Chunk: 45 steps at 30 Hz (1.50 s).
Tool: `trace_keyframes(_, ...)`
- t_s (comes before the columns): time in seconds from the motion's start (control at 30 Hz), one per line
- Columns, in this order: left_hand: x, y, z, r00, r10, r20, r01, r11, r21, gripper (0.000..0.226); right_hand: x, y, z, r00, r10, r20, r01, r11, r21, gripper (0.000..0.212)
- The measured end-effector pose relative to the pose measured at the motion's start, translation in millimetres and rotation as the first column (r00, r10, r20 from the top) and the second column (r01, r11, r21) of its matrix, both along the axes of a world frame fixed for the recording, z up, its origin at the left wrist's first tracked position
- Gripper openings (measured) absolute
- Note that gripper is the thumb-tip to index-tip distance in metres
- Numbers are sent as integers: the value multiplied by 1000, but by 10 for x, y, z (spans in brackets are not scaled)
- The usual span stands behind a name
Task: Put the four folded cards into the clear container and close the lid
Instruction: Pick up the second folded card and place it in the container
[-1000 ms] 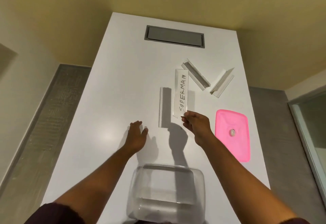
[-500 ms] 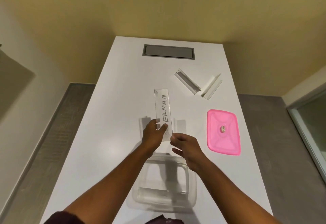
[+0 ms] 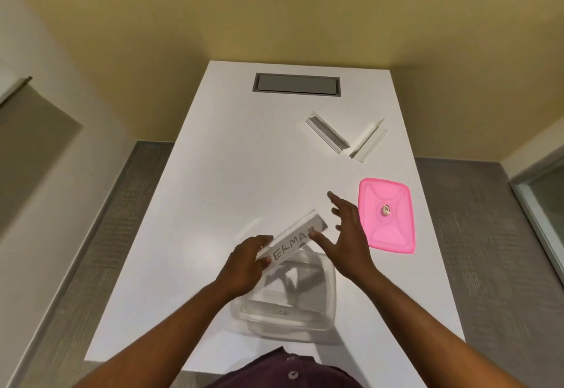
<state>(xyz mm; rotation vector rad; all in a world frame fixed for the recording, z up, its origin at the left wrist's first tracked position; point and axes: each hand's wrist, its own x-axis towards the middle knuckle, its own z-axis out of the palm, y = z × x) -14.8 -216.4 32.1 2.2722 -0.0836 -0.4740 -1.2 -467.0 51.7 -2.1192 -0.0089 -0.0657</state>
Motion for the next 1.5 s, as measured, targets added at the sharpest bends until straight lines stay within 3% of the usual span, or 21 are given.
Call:
trace_keyframes(0.13, -188, 31, -119, 997, -73, -22, 75, 994, 80, 49, -122, -124, -64, 958, 283, 43, -253, 907, -338, 69)
trace_keyframes(0.3, -245, 24, -210, 977, -210, 40, 200, 964, 175, 52, -379, -121, -269, 947, 316, -62, -306, 822, -480, 34)
trace_keyframes(0.63, -130, 86, -505, 945, -324, 53, 293, 905, 309, 48, -556, 44, -587, 947, 207, -246, -318, 716, -622, 33)
trace_keyframes(0.83, -59, 47, -684, 949, -315, 17, 284, 878, 386, 49, -477, 210, -647, 883, 176, -435, -456, 540, -708, 17)
trace_keyframes(1.0, -21, -31, -743, 946, -325, 5, 285, 837, 468, 32, -374, 343, -667, 830, 205, -518, -554, 405, -727, 28)
trace_keyframes(1.1, -15, -61, -828, 950, -313, 7, 268, 823, 501, 35, -348, 370, -676, 822, 213, -528, -569, 349, -745, 29)
trace_keyframes(1.5, 0, -62, -908, 961, -275, 29, 224, 838, 498, 34, -316, 349, -743, 831, 232, -506, -556, 385, -737, 29)
